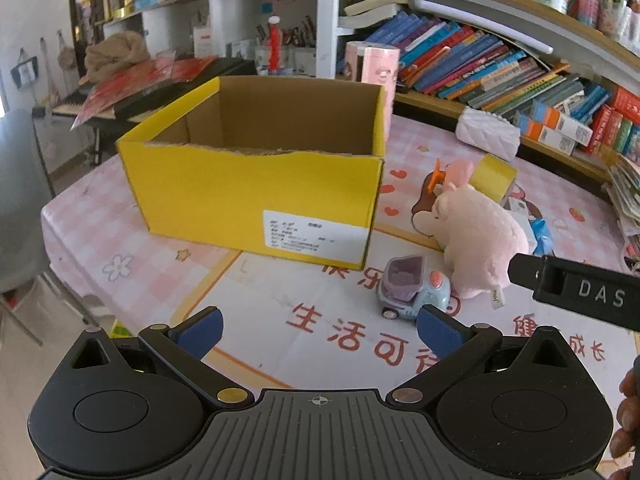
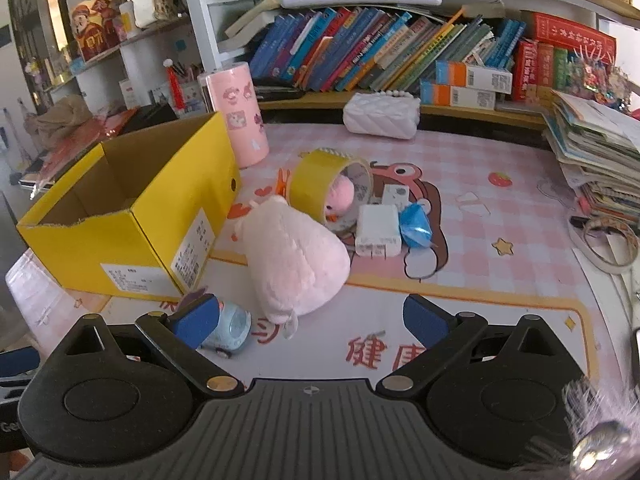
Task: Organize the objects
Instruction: 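Move both tools toward the pink plush pig and grey toy car, then grasp the pink plush pig with the right tool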
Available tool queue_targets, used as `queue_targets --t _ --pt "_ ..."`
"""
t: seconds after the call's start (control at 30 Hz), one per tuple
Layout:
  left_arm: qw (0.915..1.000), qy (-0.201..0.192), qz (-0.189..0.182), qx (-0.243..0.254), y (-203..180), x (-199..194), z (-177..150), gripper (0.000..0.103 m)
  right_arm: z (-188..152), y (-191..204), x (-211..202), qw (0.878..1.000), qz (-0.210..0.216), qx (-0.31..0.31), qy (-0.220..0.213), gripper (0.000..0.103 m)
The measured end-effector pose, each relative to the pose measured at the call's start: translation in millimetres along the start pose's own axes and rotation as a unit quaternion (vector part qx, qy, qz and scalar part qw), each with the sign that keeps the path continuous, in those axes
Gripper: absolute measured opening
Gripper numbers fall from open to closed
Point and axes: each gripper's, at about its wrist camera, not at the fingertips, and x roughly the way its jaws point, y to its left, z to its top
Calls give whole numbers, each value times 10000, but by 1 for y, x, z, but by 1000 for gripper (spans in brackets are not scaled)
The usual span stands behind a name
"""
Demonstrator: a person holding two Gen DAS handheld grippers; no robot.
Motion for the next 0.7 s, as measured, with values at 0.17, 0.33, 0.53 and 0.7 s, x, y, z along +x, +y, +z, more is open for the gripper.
queue_targets --t 0.17,0.33,0.53,0.7 --pt "9996 72 -119 231 -11 6 2 103 8 -12 7 9996 15 269 54 100" --pt "9990 245 -102 356 -18 14 2 103 16 -17 18 9992 337 144 148 94" --pt "9985 265 -256 404 -22 16 3 101 26 -2 42 9956 518 -760 160 77" --pt "9973 260 -487 474 -28 19 6 97 38 8 74 9894 560 -1309 268 72"
